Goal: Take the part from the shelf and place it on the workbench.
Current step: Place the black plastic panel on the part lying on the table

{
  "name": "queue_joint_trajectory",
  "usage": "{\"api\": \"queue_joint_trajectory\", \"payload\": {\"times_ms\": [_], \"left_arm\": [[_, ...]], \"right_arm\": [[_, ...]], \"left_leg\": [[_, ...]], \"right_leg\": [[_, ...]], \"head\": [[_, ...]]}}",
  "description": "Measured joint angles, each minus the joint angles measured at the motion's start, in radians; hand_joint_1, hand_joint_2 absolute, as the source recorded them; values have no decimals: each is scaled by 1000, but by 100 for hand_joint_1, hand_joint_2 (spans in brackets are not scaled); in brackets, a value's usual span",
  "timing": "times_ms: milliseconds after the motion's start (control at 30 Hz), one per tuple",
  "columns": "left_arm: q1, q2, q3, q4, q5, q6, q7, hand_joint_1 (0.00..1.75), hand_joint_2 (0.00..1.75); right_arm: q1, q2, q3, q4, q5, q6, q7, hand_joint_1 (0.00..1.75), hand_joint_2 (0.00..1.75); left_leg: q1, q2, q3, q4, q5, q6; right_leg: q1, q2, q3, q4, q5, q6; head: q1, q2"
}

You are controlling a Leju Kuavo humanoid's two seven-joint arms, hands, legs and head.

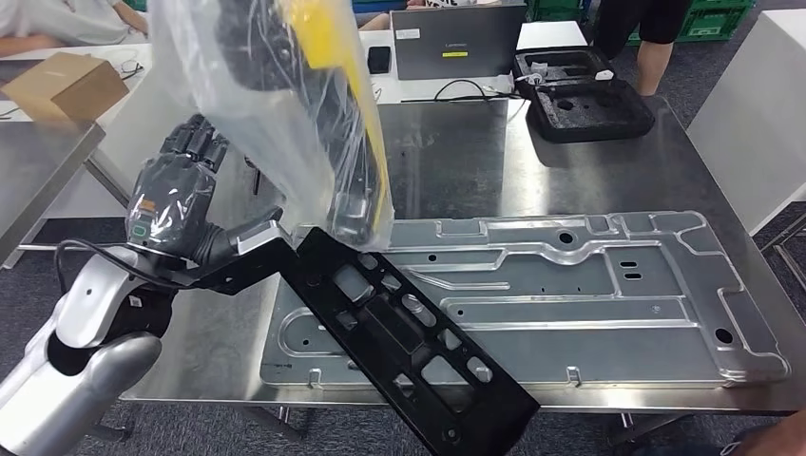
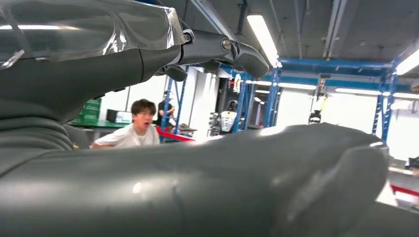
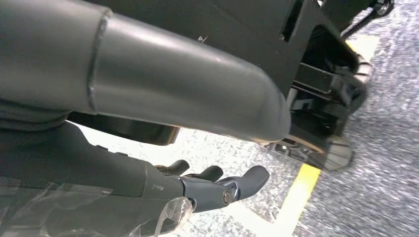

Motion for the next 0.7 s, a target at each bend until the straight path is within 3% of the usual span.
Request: {"api": "queue_joint_trajectory", "payload": {"times_ms": [33, 67, 133, 200, 267, 333, 367, 433, 467, 500, 533, 567, 633, 700], "left_arm": [[6, 5, 5, -5, -1, 0, 0, 0, 0], [10, 10, 11, -10, -1, 0, 1, 0, 0], [12, 19, 26, -24, -1, 0, 2, 0, 0], [12, 28, 40, -37, 1, 0, 7, 0, 0], [15, 36, 50, -46, 2, 0, 12, 0, 0], [16, 41, 55, -52, 3, -2, 15, 0, 0], [18, 42, 58, -55, 4, -3, 16, 0, 0], [24, 44, 63, -60, 10, -3, 18, 0, 0], [30, 46, 66, -62, 15, -2, 20, 0, 0], [37, 49, 70, -65, 19, -1, 22, 0, 0], [44, 53, 74, -67, 24, 0, 24, 0, 0], [50, 57, 78, -70, 28, 0, 27, 0, 0], [58, 66, 89, -76, 34, 2, 32, 0, 0], [62, 76, 100, -84, 37, 5, 34, 0, 0]], "right_arm": [[0, 0, 0, 0, 0, -1, 1, 0, 0], [0, 0, 0, 0, 0, -1, 1, 0, 0], [-1, 0, 0, 0, -1, -2, 2, 0, 0], [-1, 0, 0, 0, -4, -2, 4, 0, 0], [0, -3, 0, 0, -7, -3, 10, 0, 0], [0, -8, 0, 0, -8, -3, 15, 0, 0], [0, -10, 0, 0, -10, -4, 17, 0, 0], [-1, -20, 0, 0, -20, -8, 21, 0, 0], [-1, -26, 0, 0, -27, -11, 24, 0, 0], [-1, -33, 0, 0, -34, -16, 25, 0, 0], [-2, -41, 0, 0, -40, -20, 27, 0, 0], [-3, -50, -1, 0, -45, -23, 29, 0, 0], [-5, -68, -2, 0, -52, -26, 31, 0, 0], [-7, -85, -3, 0, -57, -30, 31, 0, 0]], "left_leg": [[-1, 0, 22, -14, 8, 4], [-3, 0, 65, -67, 29, 12], [-13, 1, 171, -226, 66, 34], [-24, 4, 224, -316, 83, 47], [-28, 6, 220, -336, 102, 52], [-23, 8, 214, -360, 130, 59], [-19, 10, 209, -370, 146, 64], [-16, 11, 191, -376, 167, 71], [-16, 11, 181, -375, 174, 72], [-15, 11, 171, -374, 181, 71], [-14, 11, 164, -371, 184, 70], [-12, 11, 158, -366, 186, 68], [-12, 12, 145, -351, 185, 62], [-15, 12, 130, -337, 187, 53]], "right_leg": [[3, -1, -9, 0, 7, -1], [6, -1, -17, 0, 14, -1], [11, -1, -29, 0, 28, 1], [11, -2, -34, -6, 43, 9], [10, -2, -35, -22, 64, 22], [12, -2, -45, -18, 50, 32], [13, -2, -58, 14, 17, 36], [14, -2, -99, 141, -79, 40], [13, -2, -115, 206, -112, 43], [13, -2, -117, 245, -125, 45], [12, -3, -100, 244, -116, 48], [10, -3, -64, 202, -90, 50], [9, -2, 25, 64, -38, 50], [11, -1, 66, -16, -25, 43]], "head": [[0, 0], [0, 0], [0, 0], [0, 0], [-1, 0], [0, 0], [1, 0], [5, 0], [5, 0], [6, 0], [6, 0], [6, 0], [7, 0], [7, 0]]}}
